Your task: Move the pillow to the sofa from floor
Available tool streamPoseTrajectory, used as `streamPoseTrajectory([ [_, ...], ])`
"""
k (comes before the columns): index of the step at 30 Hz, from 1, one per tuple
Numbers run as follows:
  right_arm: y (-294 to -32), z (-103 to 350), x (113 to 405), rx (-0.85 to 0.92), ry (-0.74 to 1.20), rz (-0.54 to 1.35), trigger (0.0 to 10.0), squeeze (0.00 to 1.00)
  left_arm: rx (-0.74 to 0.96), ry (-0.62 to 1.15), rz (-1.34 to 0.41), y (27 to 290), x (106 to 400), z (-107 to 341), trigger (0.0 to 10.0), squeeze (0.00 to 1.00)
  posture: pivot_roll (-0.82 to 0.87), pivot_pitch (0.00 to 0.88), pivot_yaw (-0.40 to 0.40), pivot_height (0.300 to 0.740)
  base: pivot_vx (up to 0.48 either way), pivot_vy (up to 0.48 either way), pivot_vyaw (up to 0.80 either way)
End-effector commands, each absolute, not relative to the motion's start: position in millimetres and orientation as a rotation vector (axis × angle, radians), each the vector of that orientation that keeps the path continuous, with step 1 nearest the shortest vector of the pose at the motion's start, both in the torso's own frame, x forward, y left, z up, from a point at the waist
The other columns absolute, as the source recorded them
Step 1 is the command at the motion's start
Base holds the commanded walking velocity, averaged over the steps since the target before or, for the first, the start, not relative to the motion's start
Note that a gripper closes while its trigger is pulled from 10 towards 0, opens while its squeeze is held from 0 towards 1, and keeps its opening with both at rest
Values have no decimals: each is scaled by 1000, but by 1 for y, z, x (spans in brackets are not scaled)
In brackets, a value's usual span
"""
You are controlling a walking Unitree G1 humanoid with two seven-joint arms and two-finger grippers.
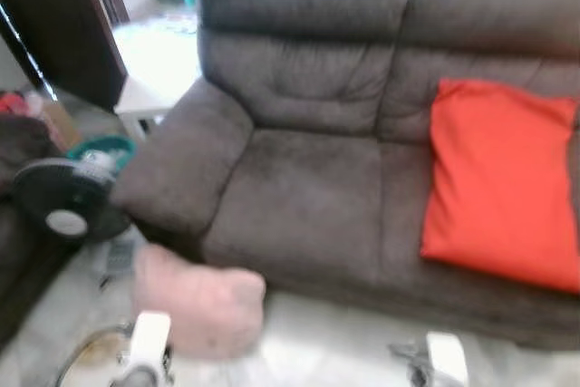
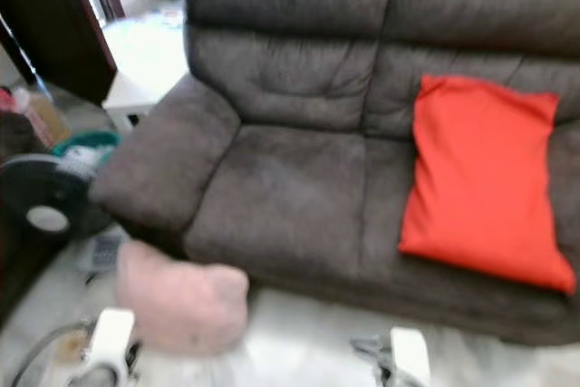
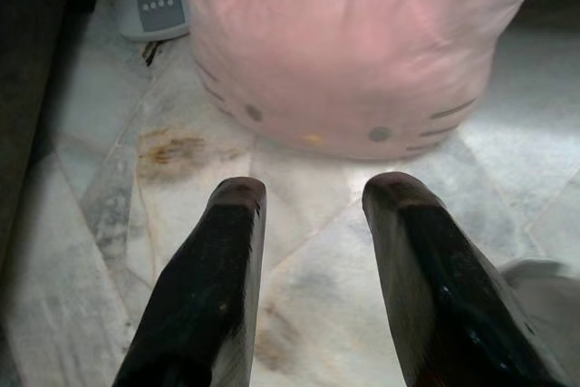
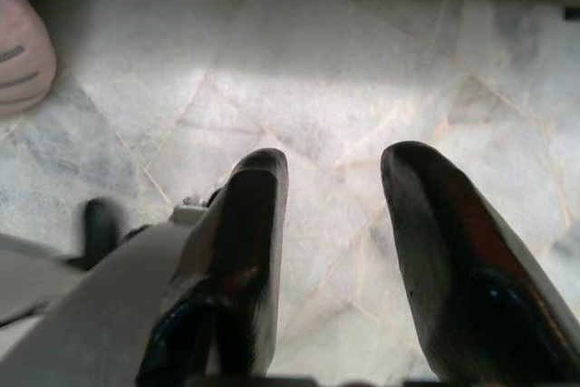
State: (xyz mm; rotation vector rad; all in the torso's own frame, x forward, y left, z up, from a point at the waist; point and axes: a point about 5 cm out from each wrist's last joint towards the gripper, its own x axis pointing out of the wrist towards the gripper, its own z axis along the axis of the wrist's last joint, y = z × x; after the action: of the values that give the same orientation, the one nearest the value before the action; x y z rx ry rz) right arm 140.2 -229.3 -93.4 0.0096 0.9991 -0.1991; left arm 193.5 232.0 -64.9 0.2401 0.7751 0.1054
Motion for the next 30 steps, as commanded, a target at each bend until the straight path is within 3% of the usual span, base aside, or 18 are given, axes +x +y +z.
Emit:
streamPoseTrajectory([
  [1, -226, -91, 149, 19, 973, -184, 10000, 0, 261, 790, 103, 237, 192, -65, 10000, 0, 143, 58, -15, 740, 0, 446, 0],
  [30, -228, -92, 144, 32, 995, -181, 10000, 0, 242, 890, 82, 227, 175, -78, 10000, 0, 131, 49, -14, 740, 0, 443, -83],
])
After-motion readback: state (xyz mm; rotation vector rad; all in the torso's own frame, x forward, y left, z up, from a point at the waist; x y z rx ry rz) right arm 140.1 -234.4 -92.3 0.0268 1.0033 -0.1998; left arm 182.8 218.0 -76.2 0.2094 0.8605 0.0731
